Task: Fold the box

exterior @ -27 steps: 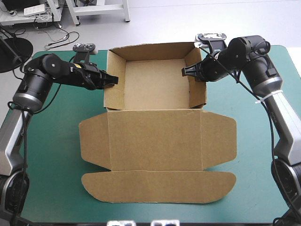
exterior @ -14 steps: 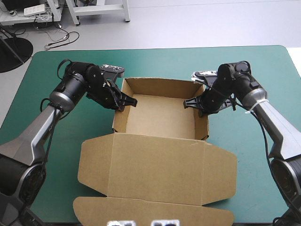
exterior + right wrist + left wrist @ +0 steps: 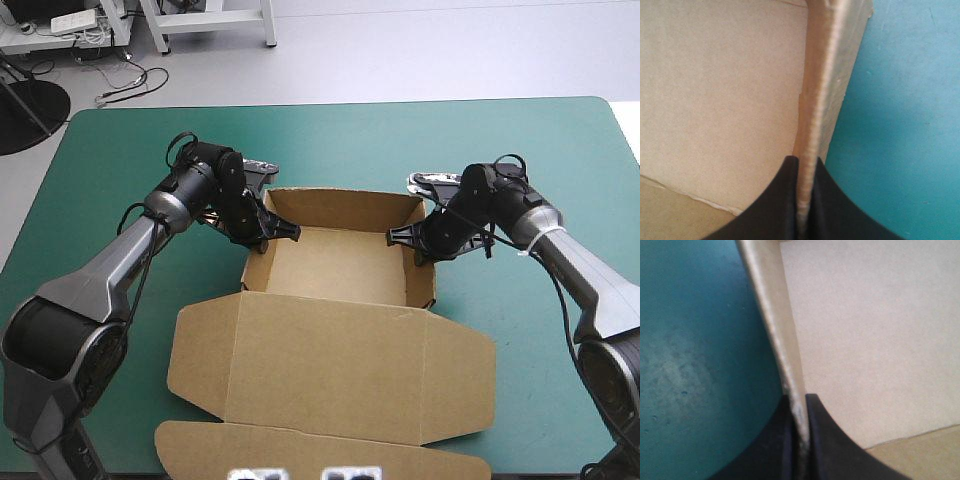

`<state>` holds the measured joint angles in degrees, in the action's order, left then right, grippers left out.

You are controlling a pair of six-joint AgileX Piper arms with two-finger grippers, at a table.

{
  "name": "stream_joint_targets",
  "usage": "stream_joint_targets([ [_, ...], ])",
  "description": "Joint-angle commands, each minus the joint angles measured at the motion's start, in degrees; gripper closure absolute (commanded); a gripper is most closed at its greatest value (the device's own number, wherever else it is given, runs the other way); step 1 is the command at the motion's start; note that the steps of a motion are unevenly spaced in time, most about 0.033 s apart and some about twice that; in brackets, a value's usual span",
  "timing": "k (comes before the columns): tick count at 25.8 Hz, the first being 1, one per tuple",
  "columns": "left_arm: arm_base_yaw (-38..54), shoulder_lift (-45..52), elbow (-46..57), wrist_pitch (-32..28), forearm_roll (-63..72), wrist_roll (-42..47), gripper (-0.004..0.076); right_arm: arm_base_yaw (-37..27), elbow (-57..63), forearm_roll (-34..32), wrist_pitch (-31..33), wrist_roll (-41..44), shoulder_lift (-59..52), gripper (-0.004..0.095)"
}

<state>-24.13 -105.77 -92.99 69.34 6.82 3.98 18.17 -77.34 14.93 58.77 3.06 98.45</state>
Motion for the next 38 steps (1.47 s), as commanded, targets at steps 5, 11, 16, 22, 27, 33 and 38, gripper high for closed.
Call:
stream_joint_targets([
  [5,-1.56,-0.40,-1.86,-3.71,7.46,-0.40,0.0733,0.98,-1.33,3.18,-8.86,-2.05,-2.18,0.0922],
  [11,-1.56,-1.58,-1.86,-3.61,5.33,-3.48,0.0732,0.98,-1.33,1.03,-9.49,-2.05,-2.18,0.0922],
  [16,-1.56,-1.68,-1.86,-2.83,4.49,-5.59,0.0670,0.98,-1.33,0.75,-7.37,-2.05,-2.18,0.0823],
  [22,-1.56,-1.68,-1.86,-1.58,4.21,-8.44,0.0414,0.98,-1.81,0.42,-6.42,-2.13,-2.26,0.0478],
  [27,-1.56,-1.68,-1.86,-2.80,1.67,-9.66,0.0233,0.98,-4.54,-5.64,-6.21,-0.60,-2.26,0.0472],
  [33,-1.56,-1.68,-6.04,-3.40,-2.10,-7.73,0.0231,0.98,-8.84,-8.79,-5.32,1.61,-2.26,0.0472],
  [38,-1.56,-1.68,-15.40,0.91,-5.40,-7.73,0.0231,0.98,-16.81,-10.74,1.95,2.62,-2.32,0.0472],
])
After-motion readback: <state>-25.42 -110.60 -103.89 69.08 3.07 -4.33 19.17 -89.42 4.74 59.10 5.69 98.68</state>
